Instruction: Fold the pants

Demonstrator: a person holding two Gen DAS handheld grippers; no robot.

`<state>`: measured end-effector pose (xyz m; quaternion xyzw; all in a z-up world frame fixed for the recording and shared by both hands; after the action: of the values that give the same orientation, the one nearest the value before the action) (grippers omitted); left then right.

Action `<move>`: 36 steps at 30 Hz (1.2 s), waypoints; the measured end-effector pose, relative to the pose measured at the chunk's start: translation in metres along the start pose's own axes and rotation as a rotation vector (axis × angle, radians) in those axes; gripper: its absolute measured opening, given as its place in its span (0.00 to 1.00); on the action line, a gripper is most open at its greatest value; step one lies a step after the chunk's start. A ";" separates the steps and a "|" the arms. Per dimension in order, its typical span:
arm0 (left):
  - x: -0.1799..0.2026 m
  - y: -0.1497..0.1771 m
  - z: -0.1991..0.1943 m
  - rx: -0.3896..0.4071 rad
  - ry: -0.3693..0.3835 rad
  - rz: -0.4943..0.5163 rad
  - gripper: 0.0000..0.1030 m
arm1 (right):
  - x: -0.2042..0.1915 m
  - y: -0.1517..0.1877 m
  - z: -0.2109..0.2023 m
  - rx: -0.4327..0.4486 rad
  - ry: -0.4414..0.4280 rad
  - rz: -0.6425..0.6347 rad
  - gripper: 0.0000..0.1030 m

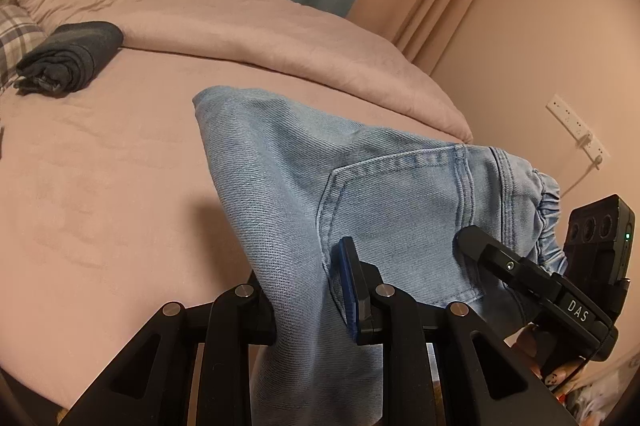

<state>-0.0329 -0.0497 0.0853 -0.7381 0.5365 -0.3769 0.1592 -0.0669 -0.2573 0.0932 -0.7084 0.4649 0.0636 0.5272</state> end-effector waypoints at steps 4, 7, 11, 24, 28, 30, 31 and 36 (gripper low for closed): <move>0.001 -0.004 0.004 -0.003 0.002 0.001 0.21 | 0.001 -0.001 -0.001 0.001 0.011 -0.005 0.51; 0.000 -0.003 0.006 -0.009 0.007 -0.008 0.21 | -0.001 -0.001 -0.001 0.002 0.016 -0.005 0.51; 0.001 -0.007 0.008 -0.007 0.004 -0.005 0.21 | -0.005 -0.005 0.002 -0.001 0.023 -0.007 0.51; -0.004 -0.010 0.014 -0.015 0.009 -0.023 0.21 | -0.011 -0.010 0.020 -0.009 0.046 0.005 0.51; -0.009 -0.007 0.020 -0.037 0.007 -0.032 0.21 | -0.008 -0.007 0.028 -0.025 0.060 0.020 0.51; -0.013 -0.004 0.026 -0.051 0.005 -0.038 0.21 | -0.006 -0.004 0.034 -0.036 0.069 0.025 0.51; -0.016 -0.003 0.029 -0.058 0.004 -0.044 0.21 | -0.003 -0.003 0.037 -0.043 0.075 0.032 0.51; -0.029 0.010 0.048 -0.111 -0.017 -0.076 0.21 | 0.007 0.006 0.054 -0.087 0.113 0.049 0.51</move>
<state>-0.0087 -0.0354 0.0354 -0.7687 0.5268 -0.3460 0.1085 -0.0456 -0.2173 0.0617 -0.7214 0.5080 0.0564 0.4672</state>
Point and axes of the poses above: each gripper's, at about its wrist camera, not at the fingertips, and z roughly the way its jaws point, x to its right, y to its underside, the point moved 4 cm from there along z, roughly the way its jaws point, and after that the axes turned 3 degrees about -y, right-handed, at the moved point
